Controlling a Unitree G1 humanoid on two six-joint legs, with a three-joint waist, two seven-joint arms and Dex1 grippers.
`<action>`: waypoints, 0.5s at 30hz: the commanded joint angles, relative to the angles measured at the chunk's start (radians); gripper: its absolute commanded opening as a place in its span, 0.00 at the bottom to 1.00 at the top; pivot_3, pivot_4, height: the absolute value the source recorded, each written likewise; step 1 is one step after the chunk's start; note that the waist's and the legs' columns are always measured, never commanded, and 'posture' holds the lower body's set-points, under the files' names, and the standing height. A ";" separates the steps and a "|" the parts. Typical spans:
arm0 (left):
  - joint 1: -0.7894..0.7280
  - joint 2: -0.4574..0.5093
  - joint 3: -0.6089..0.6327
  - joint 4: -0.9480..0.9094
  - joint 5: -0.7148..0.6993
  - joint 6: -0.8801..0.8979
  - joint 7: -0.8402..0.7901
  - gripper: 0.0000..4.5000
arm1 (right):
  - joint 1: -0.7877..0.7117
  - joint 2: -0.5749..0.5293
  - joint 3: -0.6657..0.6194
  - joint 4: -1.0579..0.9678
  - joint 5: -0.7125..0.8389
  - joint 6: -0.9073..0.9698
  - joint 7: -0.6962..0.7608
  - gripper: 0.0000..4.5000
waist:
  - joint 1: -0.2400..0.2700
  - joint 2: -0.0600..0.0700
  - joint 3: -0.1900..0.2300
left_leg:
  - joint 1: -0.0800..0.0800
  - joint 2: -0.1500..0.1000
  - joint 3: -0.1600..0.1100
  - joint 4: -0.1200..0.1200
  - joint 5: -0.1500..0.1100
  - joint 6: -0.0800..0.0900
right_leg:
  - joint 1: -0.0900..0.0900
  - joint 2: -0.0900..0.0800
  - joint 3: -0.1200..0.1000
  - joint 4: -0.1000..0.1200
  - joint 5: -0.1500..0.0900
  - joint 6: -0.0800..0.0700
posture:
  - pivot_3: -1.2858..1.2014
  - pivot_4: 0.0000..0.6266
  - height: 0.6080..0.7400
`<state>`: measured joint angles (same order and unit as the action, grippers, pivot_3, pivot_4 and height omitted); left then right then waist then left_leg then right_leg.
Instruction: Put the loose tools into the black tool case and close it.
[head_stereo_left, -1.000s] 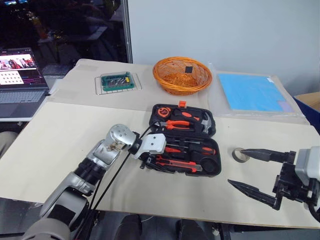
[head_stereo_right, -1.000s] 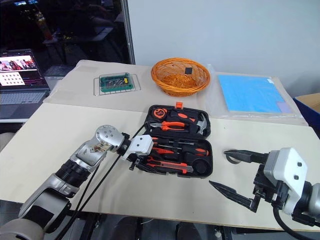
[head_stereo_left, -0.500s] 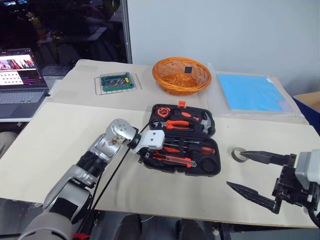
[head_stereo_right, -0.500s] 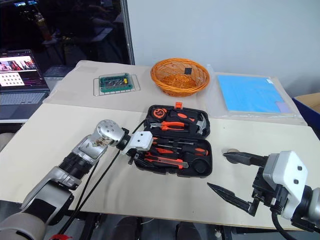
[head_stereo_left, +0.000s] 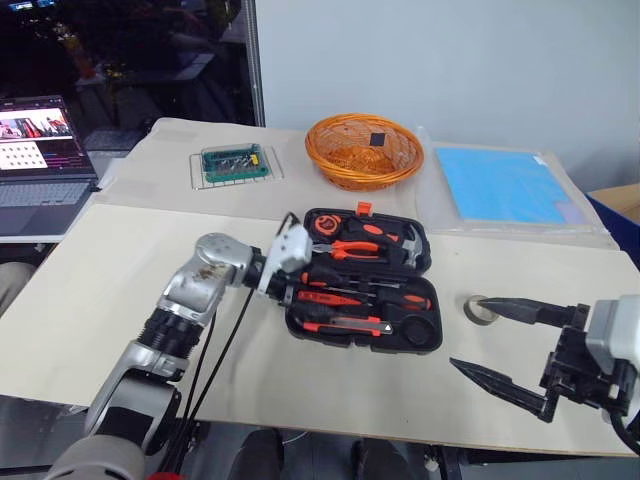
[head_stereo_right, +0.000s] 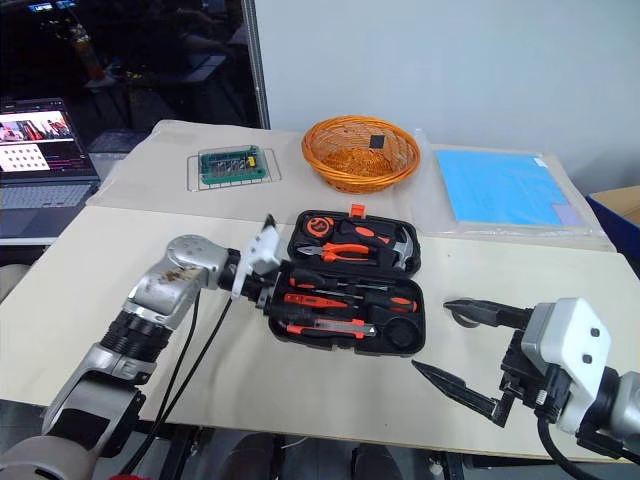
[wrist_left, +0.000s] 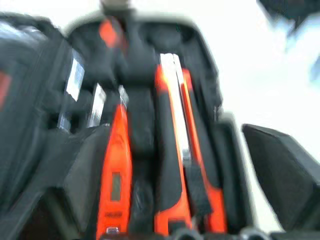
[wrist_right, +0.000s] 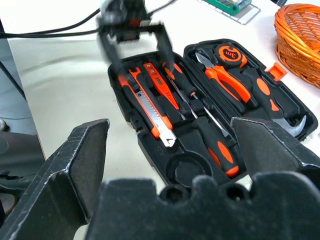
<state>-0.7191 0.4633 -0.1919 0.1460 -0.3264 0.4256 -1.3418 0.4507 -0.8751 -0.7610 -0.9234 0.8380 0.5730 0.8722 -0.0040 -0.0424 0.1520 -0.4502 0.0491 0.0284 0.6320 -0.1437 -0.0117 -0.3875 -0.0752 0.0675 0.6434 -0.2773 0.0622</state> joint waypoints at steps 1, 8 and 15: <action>0.103 -0.030 0.036 -0.088 -0.025 -0.014 0.099 0.54 | -0.025 -0.002 0.017 0.002 -0.009 -0.022 -0.011 1.00 | 0.000 0.001 -0.001 | 0.001 0.000 0.000 0.000 0.000 0.000 | 0.001 0.000 0.000 0.000 0.000 0.000 | 0.52 0.24 1.00; 0.230 -0.033 -0.104 -0.048 0.170 -0.085 0.241 0.01 | -0.070 -0.017 0.054 0.019 -0.016 -0.014 -0.014 1.00 | 0.007 0.001 -0.001 | 0.003 0.000 0.000 0.000 0.000 0.000 | 0.002 0.000 0.000 0.001 0.002 -0.004 | 0.52 0.24 1.00; 0.192 0.017 -0.265 0.005 0.294 -0.006 0.216 0.01 | -0.043 -0.037 0.050 0.008 0.003 0.028 -0.016 1.00 | 0.011 0.004 -0.007 | 0.010 0.000 0.001 -0.001 -0.001 -0.001 | 0.006 -0.001 0.000 -0.001 -0.003 -0.007 | 0.52 0.24 1.00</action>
<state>-0.5574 0.4601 -0.3814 0.0837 -0.1038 0.3663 -1.1182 0.4053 -0.8993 -0.6855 -0.9008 0.8291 0.5858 0.8633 0.0070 -0.0388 0.1455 -0.4397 0.0490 0.0295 0.6311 -0.1446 -0.0131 -0.3809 -0.0760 0.0679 0.6417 -0.2808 0.0556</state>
